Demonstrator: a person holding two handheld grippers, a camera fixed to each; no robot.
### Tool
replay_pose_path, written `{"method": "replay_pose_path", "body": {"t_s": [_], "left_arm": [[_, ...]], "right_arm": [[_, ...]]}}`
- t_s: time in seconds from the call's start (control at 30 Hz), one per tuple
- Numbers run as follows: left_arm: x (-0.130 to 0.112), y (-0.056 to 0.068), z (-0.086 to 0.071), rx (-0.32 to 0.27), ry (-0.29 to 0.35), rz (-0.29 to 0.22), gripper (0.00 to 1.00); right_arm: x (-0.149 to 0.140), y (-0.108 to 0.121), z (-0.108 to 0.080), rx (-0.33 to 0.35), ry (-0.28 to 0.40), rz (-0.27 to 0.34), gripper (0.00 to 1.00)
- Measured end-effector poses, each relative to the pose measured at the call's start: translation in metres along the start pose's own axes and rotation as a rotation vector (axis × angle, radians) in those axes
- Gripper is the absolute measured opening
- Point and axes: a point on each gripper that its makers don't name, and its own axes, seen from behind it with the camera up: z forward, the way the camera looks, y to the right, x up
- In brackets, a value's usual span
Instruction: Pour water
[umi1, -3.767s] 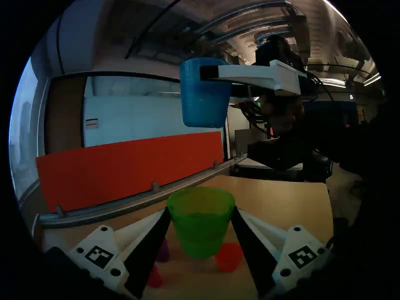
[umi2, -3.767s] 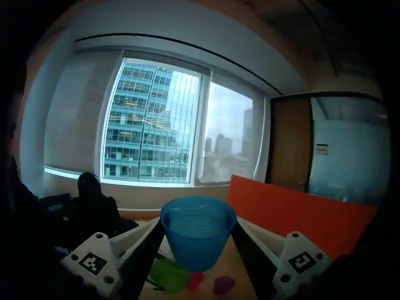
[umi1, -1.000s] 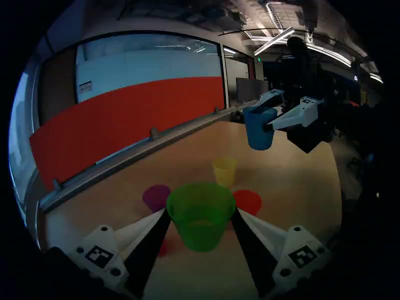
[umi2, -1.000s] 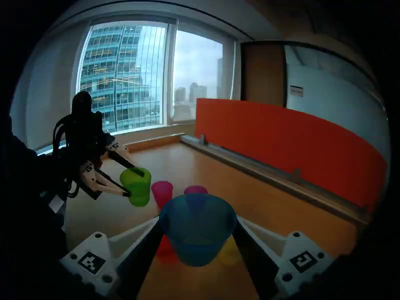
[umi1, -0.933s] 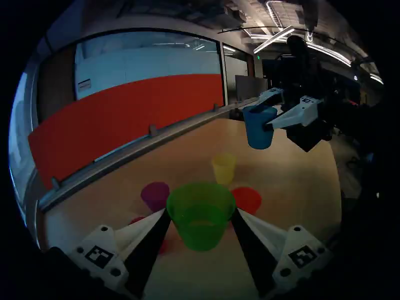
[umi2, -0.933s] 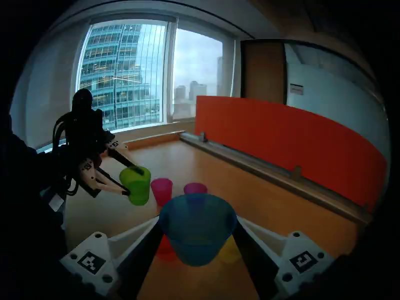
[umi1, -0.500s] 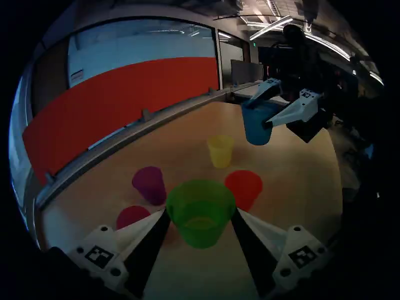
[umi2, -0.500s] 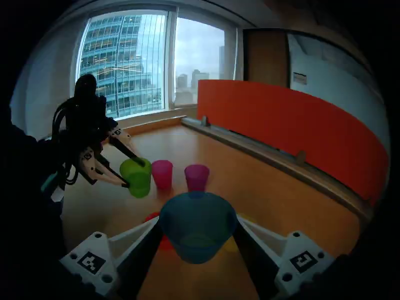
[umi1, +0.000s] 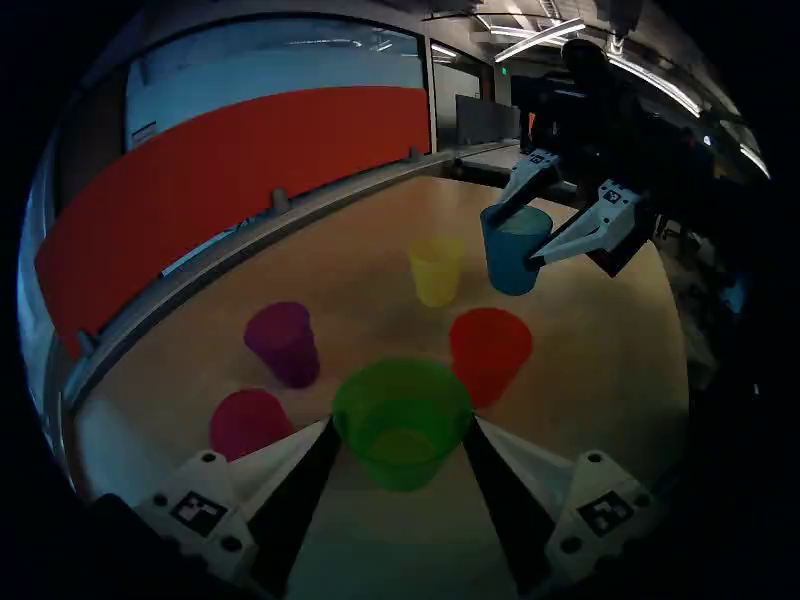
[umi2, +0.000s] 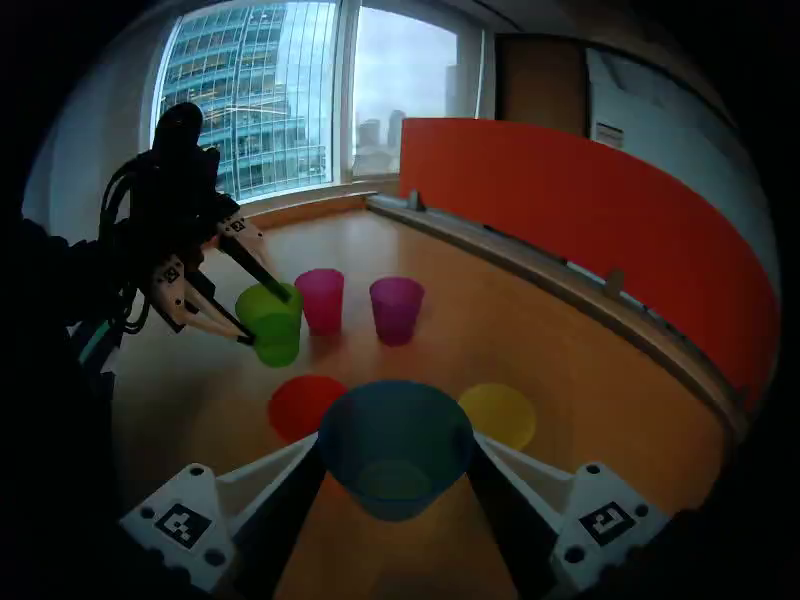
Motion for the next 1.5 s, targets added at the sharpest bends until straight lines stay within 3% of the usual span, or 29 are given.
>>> {"method": "replay_pose_path", "body": {"t_s": [0.7, 1.5], "left_arm": [[-0.022, 0.001, 0.024, -0.042, -0.025, -0.032, 0.85], [-0.037, 0.002, 0.024, -0.051, -0.027, -0.059, 0.86]], "right_arm": [[-0.030, -0.001, 0.019, 0.001, -0.055, 0.019, 0.93], [-0.039, -0.002, 0.022, -0.007, -0.074, 0.022, 0.93]]}}
